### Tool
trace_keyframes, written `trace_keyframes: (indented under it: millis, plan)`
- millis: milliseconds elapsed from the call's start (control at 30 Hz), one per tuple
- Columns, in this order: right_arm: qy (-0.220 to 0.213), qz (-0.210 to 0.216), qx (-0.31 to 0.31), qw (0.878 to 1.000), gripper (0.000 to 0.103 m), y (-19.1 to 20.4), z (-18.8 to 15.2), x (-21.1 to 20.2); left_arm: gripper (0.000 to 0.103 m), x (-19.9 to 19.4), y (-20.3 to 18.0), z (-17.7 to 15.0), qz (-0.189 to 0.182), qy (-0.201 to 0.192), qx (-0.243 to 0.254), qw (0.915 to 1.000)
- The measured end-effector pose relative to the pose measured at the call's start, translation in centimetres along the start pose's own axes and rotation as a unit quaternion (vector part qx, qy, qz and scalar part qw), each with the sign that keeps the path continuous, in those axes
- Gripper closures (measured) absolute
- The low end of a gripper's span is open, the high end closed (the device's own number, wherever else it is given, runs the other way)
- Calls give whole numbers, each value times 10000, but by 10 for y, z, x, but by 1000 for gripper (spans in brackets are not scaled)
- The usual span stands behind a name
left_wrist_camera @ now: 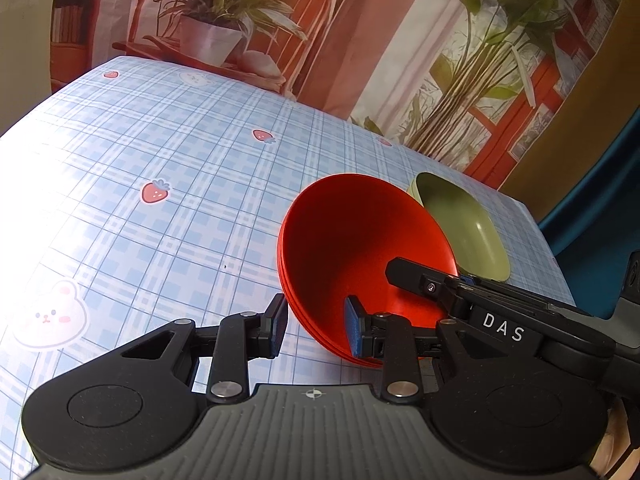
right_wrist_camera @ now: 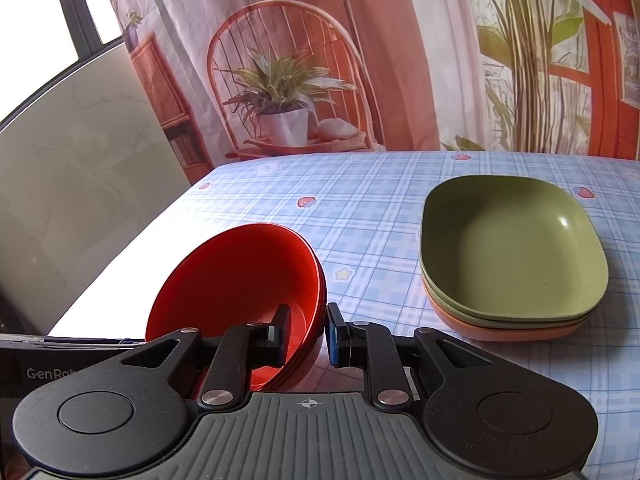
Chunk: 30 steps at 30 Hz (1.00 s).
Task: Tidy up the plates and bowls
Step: 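Carry the nested red bowls with both grippers toward the green plate stack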
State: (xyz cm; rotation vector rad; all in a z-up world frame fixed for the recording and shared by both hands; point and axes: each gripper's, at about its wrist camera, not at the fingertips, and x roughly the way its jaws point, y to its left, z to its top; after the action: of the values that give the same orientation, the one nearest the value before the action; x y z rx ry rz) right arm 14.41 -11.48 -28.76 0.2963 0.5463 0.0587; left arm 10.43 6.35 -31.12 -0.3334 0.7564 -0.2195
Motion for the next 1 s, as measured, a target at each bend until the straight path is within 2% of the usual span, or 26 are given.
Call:
trace_keyframes:
  millis: [333,500,767,1000]
  plan:
    - [-257,92,145,9995,85,-9,3,-21,70,-9,-13,1,-37,-25,146,9999]
    - [-456,69,244,9986,85,-18,7,-33,70,-8,-30,11,2,-5,444,9990]
    - [-827,-138,661,9943,85,-59,29,-50,70,5,-69,42,-243,-109,921,9954]
    - [-1102,-349,1155,9866,84,-104,40,-57,70,34,-105,62,-459,9,1324,9901]
